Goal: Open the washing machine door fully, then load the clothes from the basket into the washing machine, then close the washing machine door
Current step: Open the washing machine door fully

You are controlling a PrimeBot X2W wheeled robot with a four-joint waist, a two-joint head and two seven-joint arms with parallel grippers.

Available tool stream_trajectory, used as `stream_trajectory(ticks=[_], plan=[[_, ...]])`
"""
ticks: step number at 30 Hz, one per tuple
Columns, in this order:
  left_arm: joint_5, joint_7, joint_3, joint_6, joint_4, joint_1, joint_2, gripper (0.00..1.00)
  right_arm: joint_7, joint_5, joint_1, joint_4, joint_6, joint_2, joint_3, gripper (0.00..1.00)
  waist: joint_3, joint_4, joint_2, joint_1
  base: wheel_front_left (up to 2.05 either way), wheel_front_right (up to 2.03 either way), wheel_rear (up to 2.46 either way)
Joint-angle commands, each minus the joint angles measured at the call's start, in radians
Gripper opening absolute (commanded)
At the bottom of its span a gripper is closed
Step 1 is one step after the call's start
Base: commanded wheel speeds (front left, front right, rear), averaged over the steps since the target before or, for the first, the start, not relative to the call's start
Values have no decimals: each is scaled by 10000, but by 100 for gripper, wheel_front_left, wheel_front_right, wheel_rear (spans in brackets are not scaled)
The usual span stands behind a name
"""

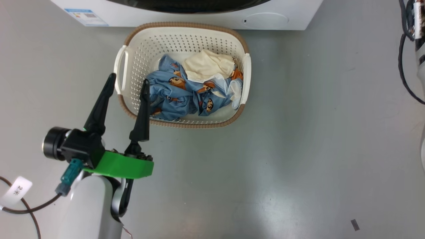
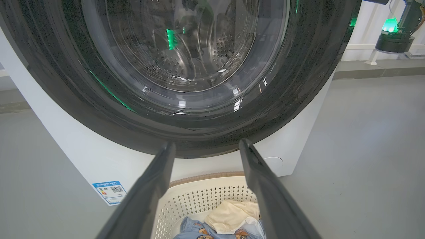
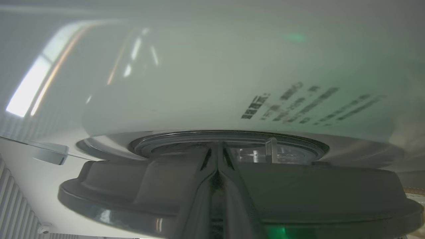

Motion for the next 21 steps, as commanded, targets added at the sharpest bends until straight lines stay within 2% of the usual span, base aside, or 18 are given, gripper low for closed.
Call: stream_trajectory(ticks=[1, 11, 21], plan=[[-62, -80, 254, 110, -287, -173, 203, 100, 72, -87, -356, -161, 16, 189, 84, 0, 97, 98, 0, 0, 0, 0, 0], [-130, -80, 101, 229, -287, -239, 203, 100, 347, -375, -886, 468, 16, 73, 288, 0, 171, 272, 0, 0, 0, 0, 0], [-99, -80, 150, 257, -234, -183, 202, 100, 928, -419, -504, 302, 16, 62, 425, 0, 70, 183, 0, 0, 0, 0, 0]])
